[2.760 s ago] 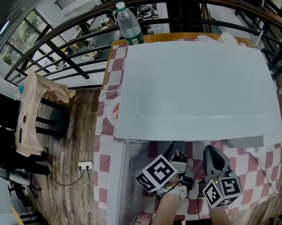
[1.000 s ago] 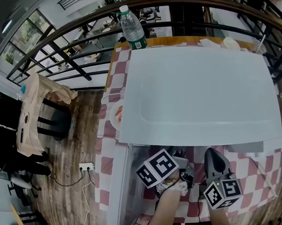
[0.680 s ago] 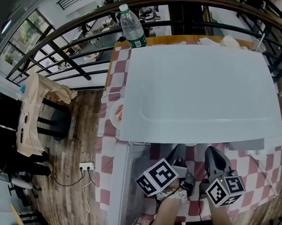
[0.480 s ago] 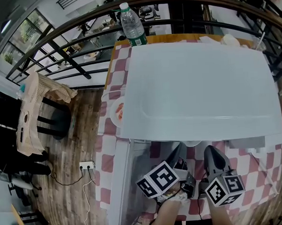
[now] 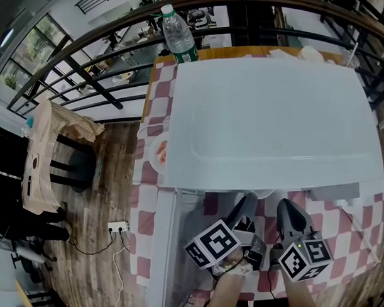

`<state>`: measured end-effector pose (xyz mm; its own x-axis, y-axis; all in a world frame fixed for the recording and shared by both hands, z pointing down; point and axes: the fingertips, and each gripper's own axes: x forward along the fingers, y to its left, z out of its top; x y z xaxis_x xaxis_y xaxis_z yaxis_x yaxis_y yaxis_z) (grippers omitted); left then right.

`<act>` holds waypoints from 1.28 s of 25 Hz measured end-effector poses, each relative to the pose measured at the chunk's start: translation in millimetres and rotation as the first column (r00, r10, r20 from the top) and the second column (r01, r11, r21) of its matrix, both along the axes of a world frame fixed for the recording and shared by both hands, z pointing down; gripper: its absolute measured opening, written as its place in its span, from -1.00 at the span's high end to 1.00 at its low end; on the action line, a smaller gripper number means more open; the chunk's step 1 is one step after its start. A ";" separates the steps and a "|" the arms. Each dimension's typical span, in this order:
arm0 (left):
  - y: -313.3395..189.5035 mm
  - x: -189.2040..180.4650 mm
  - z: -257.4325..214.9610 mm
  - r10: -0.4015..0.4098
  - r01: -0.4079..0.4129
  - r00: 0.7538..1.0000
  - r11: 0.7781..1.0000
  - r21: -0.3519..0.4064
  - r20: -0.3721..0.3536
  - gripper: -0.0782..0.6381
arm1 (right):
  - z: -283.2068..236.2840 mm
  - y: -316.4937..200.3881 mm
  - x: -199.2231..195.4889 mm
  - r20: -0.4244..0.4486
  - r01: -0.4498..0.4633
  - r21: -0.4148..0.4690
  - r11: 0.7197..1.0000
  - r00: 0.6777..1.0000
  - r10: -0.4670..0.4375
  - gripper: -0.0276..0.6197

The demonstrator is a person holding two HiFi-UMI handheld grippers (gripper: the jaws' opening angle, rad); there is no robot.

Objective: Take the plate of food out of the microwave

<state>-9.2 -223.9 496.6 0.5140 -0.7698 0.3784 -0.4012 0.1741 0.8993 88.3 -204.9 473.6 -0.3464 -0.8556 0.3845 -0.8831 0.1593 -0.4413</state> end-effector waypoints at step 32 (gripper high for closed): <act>-8.2 12.3 6.8 0.052 -0.053 0.997 0.998 -0.015 -0.055 0.63 | 2.0 -1.2 -0.2 -0.009 0.004 -0.010 1.000 1.000 -0.004 0.93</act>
